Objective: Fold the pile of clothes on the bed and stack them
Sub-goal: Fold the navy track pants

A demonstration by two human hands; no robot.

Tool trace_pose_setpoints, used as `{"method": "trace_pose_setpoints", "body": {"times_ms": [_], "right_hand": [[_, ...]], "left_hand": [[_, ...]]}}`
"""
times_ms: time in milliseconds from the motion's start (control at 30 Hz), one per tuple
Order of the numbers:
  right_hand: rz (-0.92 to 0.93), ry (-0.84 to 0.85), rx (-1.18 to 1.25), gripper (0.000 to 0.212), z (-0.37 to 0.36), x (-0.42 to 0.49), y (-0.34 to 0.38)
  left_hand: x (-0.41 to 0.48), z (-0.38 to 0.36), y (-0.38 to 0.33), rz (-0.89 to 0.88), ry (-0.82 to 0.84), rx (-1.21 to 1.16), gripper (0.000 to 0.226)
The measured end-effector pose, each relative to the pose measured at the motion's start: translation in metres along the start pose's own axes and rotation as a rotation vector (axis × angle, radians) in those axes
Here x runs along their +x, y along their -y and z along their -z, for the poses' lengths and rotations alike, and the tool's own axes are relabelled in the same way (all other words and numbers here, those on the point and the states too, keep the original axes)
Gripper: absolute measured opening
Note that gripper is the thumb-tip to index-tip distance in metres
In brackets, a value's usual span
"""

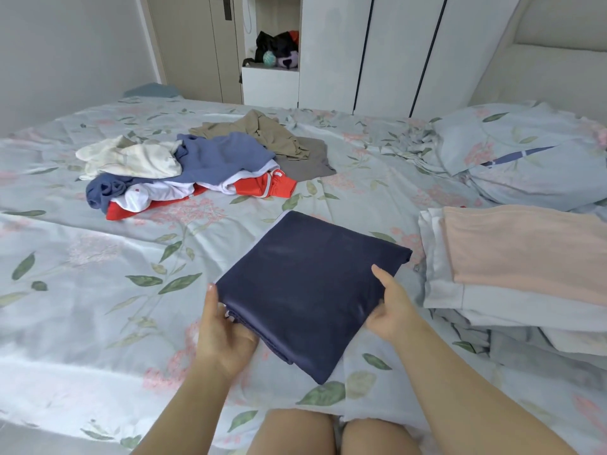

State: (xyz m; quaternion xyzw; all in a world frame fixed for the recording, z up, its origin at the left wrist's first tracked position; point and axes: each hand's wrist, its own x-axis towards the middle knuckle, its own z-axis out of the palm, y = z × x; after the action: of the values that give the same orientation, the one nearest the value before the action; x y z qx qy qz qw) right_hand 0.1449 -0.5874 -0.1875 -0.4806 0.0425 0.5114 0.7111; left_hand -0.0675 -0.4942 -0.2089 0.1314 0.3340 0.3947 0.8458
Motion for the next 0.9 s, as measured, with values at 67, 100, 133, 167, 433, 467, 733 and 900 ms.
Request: {"method": "trace_pose_setpoints", "body": {"times_ms": [67,100,133,167,433,467,733,900], "right_hand": [[-0.016,0.001,-0.011,0.022,-0.003,0.008,-0.001],[-0.028,-0.022,-0.029,0.023,-0.005,0.012,-0.001],[-0.02,-0.054,-0.063,0.027,-0.006,0.018,-0.002],[-0.002,-0.088,-0.096,0.033,-0.008,0.023,-0.004],[0.239,-0.028,-0.038,0.044,-0.025,0.025,0.018],[0.272,-0.004,-0.03,0.04,-0.027,0.021,0.028],[0.694,0.051,0.052,0.051,0.005,-0.021,0.142],[0.936,-0.008,0.13,0.053,0.07,-0.056,0.205]], "left_hand": [[-0.003,-0.005,0.013,-0.027,0.014,0.196,0.052],[0.0,-0.006,0.016,-0.051,-0.008,0.257,0.054],[0.001,-0.008,0.017,-0.068,-0.052,0.288,0.054],[0.004,-0.008,0.015,-0.08,-0.097,0.296,0.054],[0.03,-0.04,-0.012,-0.143,-0.045,0.39,0.048],[0.033,-0.051,-0.017,-0.143,-0.015,0.411,0.048],[0.031,-0.2,-0.001,0.058,0.25,0.59,0.006],[0.029,-0.287,0.057,0.121,0.479,0.555,0.013]]}}
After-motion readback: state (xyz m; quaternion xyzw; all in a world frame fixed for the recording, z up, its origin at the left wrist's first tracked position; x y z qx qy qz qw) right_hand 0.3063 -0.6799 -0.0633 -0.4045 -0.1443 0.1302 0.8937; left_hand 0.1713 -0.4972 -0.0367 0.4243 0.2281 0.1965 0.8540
